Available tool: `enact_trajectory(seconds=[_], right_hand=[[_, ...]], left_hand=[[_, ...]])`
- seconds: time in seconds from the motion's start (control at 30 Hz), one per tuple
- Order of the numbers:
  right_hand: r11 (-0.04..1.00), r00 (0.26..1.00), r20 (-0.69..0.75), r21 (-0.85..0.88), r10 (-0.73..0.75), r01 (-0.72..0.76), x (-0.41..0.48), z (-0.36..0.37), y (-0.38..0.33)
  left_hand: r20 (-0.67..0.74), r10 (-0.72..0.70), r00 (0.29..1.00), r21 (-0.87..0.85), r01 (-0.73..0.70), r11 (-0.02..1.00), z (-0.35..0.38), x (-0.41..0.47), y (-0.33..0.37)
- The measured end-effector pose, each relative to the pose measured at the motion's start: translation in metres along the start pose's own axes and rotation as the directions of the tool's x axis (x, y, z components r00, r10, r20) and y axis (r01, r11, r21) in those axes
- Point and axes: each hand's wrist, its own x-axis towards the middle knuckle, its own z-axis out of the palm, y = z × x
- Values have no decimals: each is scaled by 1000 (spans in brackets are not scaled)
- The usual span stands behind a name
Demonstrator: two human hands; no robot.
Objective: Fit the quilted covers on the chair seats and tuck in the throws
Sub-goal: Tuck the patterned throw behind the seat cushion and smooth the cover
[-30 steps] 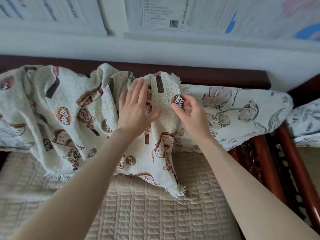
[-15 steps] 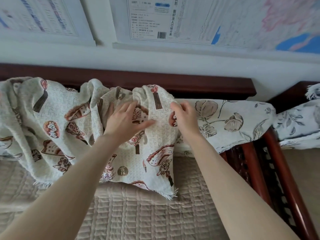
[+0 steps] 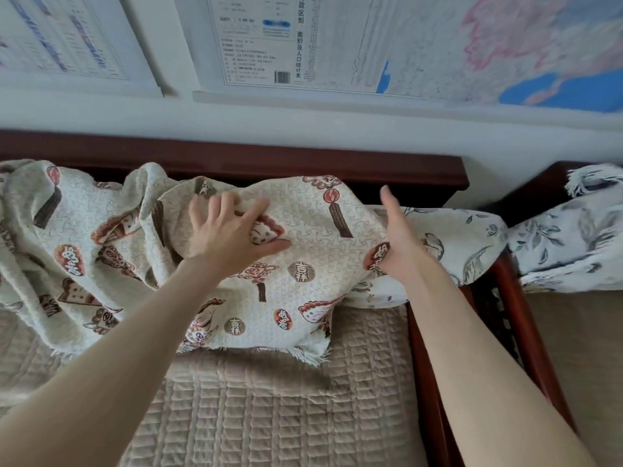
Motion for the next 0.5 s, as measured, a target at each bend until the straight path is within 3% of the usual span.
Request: enact_trajectory(seconds=[0.1, 0.2, 0.3, 0.5], right_hand=[[999, 999, 41, -14, 36, -36, 10, -13, -6], [975, 998, 46, 219, -38, 27, 9, -27, -14], [910, 991, -56, 393, -122, 134, 7, -54, -26], [915, 959, -246, 336, -144, 223, 14, -109, -42]], left_hand=[[-12, 44, 999, -12, -44, 999, 0, 3, 24], [50, 73, 996, 17, -74, 997, 5, 8, 48], [58, 62, 996, 10, -63, 998, 6, 19, 67], [70, 44, 997, -11, -44, 999, 7, 34, 94]])
